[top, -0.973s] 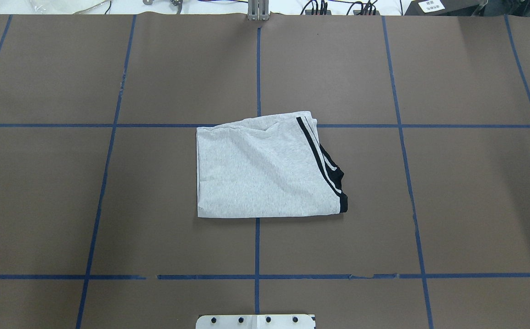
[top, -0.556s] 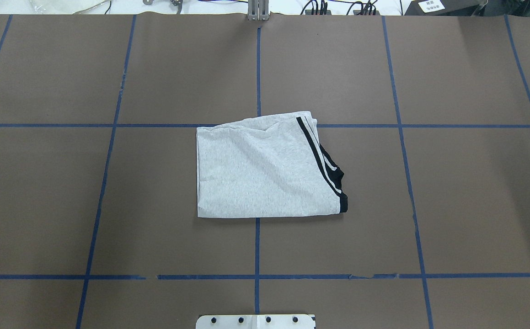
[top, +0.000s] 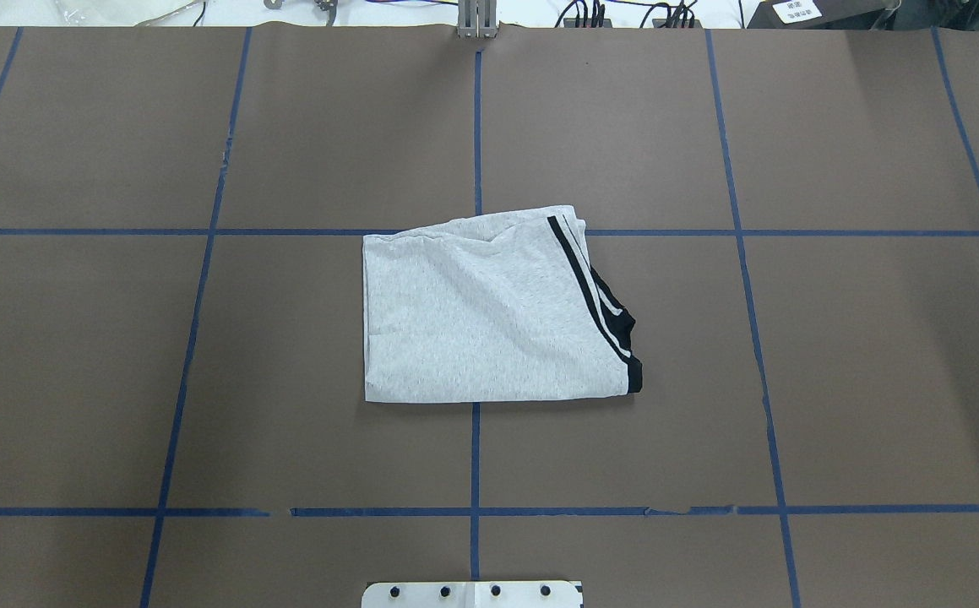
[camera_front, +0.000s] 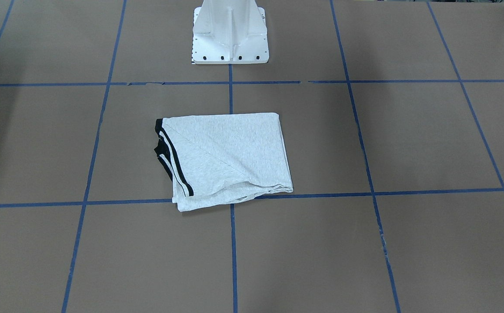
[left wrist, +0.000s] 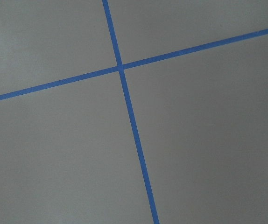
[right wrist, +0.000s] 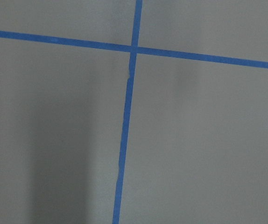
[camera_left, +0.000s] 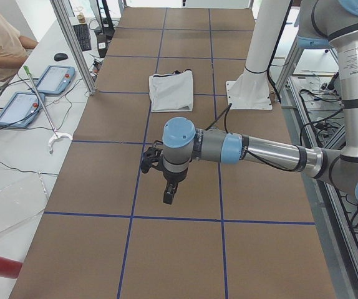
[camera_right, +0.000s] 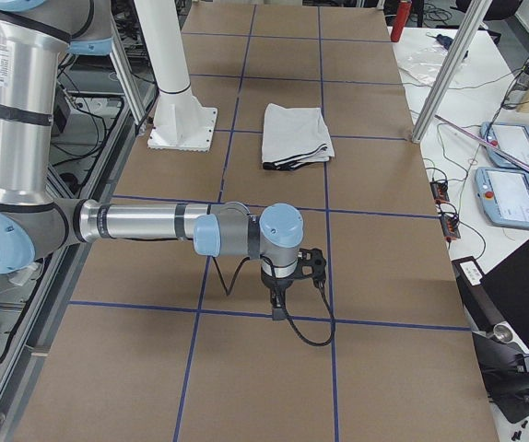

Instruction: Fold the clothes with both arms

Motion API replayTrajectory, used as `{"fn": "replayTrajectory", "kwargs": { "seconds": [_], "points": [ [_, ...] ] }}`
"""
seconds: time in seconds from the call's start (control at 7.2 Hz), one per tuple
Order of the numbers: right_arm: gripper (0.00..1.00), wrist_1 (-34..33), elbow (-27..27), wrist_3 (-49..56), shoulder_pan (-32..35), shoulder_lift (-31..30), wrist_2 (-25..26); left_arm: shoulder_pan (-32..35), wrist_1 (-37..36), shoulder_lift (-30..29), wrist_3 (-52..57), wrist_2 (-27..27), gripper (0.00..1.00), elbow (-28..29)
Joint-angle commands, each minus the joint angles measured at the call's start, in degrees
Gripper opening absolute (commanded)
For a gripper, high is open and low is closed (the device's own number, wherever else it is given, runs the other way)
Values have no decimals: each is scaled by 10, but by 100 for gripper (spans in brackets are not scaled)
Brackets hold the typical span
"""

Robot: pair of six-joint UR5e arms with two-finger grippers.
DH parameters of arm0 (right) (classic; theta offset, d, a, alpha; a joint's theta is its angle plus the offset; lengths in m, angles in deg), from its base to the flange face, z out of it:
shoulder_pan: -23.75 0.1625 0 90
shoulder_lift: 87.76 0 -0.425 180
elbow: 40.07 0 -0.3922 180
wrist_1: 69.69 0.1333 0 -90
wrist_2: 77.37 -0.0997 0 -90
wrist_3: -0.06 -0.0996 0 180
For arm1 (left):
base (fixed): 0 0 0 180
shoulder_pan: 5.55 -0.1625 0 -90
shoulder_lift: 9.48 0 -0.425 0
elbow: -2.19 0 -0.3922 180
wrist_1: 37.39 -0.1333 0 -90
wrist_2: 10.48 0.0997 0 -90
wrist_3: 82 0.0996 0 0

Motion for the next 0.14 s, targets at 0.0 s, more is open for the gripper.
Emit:
{"fn": "replayTrajectory", "kwargs": {
  "seconds": [0.0],
  "points": [
    [100,1,0,1,0,-1,0,0,0,0,0,0,100,3]
  ]
}}
